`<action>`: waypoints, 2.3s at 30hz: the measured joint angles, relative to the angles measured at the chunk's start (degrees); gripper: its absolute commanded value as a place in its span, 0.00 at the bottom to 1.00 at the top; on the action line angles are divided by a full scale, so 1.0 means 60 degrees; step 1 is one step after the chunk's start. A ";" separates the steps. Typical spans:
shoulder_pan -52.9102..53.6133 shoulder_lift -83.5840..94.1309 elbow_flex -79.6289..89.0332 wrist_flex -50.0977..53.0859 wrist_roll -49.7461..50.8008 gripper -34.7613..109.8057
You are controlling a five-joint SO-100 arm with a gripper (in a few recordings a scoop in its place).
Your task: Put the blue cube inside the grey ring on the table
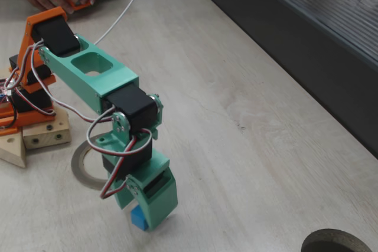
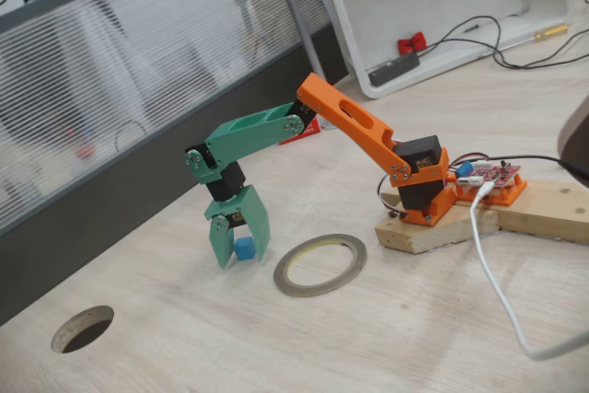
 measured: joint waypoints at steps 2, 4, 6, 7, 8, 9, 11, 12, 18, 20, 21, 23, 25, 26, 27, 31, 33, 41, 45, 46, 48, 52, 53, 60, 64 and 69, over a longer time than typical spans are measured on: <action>0.0015 0.0000 0.0000 0.0029 0.0000 0.59; 0.0015 0.0000 0.0000 0.0044 0.0000 0.59; -0.0015 0.0000 0.0000 0.0044 0.0000 0.59; -0.0015 0.0000 0.0000 0.0044 0.0000 0.59; 0.0000 0.0000 0.0000 0.0044 0.0000 0.59; 0.0015 0.0000 0.0000 0.0044 0.0000 0.59; 0.0000 0.0000 0.0000 0.0044 0.0000 0.59; -0.0015 0.0000 0.0000 0.0044 0.0000 0.59; 0.0015 0.0000 0.0000 0.0044 0.0000 0.59; 0.0015 0.0000 0.0000 0.0044 0.0000 0.59; 0.0029 0.0000 0.0000 0.0044 0.0000 0.59; 0.0293 0.0000 0.0000 0.0044 -0.0015 0.59; 0.0454 0.0000 0.0000 0.0044 0.0000 0.59; 0.0469 0.0000 0.0000 0.0044 0.0000 0.59; 0.0425 0.0000 0.0000 0.0044 0.0000 0.59; 0.0483 0.0000 0.0000 0.0029 0.0000 0.54; 0.0483 0.0000 0.0000 0.0015 0.0000 0.49; 0.0469 0.0000 0.0000 0.0000 0.0000 0.42; 0.0483 0.0000 0.0000 0.0000 0.0000 0.42; 0.0483 0.0000 0.0000 0.0000 0.0000 0.42; 0.0483 0.0000 0.0000 0.0029 0.0000 0.42; 0.0483 0.0000 0.0000 0.0029 0.0000 0.42; 0.0483 0.0000 0.0000 0.0029 0.0000 0.42; 0.0483 0.0000 0.0000 0.0029 0.0000 0.39; 0.0483 0.0000 0.0000 0.0029 0.0000 0.32; 0.0483 0.0000 0.0000 0.0000 0.0000 0.28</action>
